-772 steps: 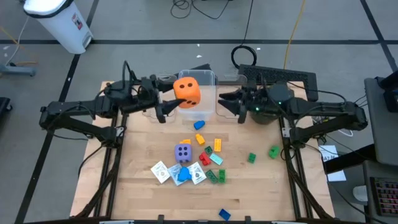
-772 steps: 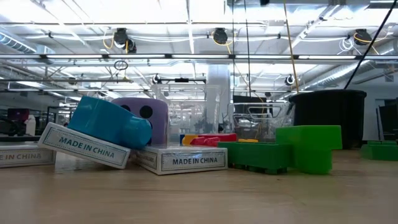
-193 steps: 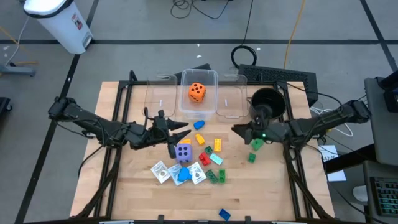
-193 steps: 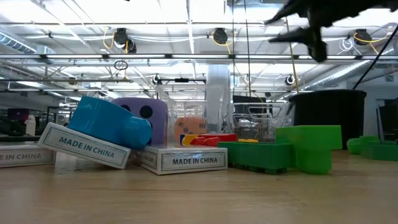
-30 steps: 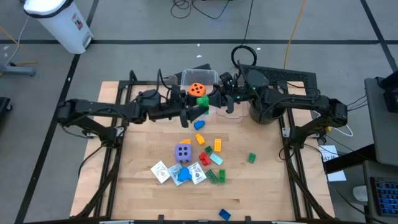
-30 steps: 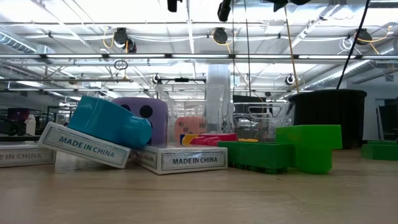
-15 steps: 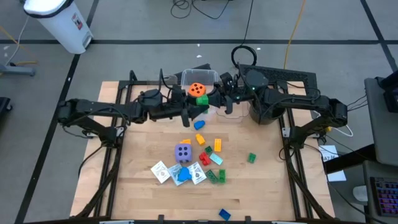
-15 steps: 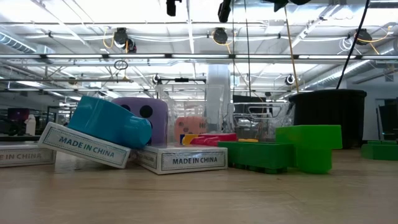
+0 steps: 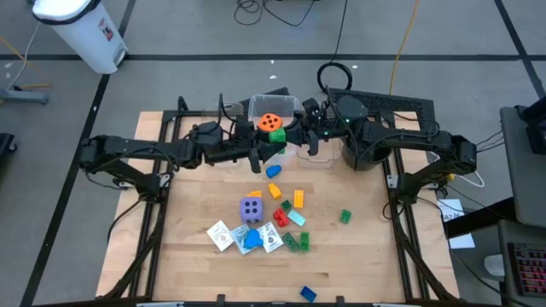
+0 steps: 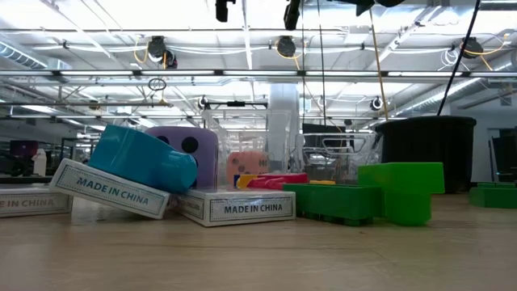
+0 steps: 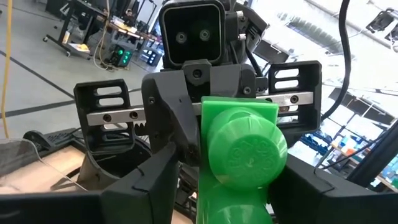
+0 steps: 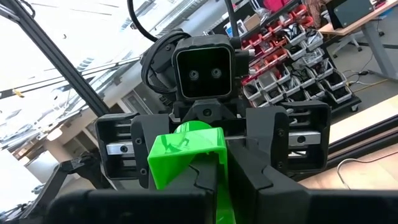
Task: Pick & Place Toys
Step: Put the top light green game piece into the right transparent bin
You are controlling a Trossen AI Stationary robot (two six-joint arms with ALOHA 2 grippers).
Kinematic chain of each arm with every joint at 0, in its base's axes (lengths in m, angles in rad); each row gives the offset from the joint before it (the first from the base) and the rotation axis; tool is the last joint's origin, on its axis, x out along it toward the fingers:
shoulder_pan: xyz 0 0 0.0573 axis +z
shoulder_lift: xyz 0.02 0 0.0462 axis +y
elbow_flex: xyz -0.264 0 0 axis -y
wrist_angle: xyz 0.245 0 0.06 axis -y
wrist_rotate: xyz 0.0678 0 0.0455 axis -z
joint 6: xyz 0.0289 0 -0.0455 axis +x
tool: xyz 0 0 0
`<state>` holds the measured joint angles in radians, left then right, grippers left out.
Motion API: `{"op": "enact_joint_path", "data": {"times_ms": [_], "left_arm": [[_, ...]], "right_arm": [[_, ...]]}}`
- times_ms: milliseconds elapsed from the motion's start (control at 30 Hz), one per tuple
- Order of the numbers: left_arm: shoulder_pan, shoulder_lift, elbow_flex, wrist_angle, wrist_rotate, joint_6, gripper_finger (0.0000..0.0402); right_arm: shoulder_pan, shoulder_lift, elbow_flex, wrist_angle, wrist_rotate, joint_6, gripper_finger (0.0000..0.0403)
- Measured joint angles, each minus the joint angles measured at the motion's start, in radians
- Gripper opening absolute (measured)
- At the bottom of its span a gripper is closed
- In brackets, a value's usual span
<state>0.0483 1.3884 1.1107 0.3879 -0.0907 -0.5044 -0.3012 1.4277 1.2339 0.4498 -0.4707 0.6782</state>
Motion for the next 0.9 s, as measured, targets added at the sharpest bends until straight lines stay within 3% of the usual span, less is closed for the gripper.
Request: {"op": "enact_joint_path", "data": {"times_ms": [133, 567, 733, 900], "left_arm": [[0.000, 0.000, 0.000, 0.006, 0.004, 0.003, 0.0206], [-0.002, 0.002, 0.000, 0.011, 0.024, 0.001, 0.0293], [-0.002, 0.002, 0.000, 0.018, 0.010, 0.002, 0.0285], [-0.002, 0.002, 0.000, 0.029, -0.035, 0.003, 0.0248]], "right_arm": [[0.000, -0.001, 0.000, 0.007, 0.031, -0.011, 0.0011], [-0.013, -0.007, 0.000, 0.057, 0.083, -0.002, 0.0011], [-0.013, -0.007, 0.000, 0.058, 0.082, 0.002, 0.0011], [-0.013, -0.007, 0.000, 0.055, 0.082, 0.002, 0.0011]]}}
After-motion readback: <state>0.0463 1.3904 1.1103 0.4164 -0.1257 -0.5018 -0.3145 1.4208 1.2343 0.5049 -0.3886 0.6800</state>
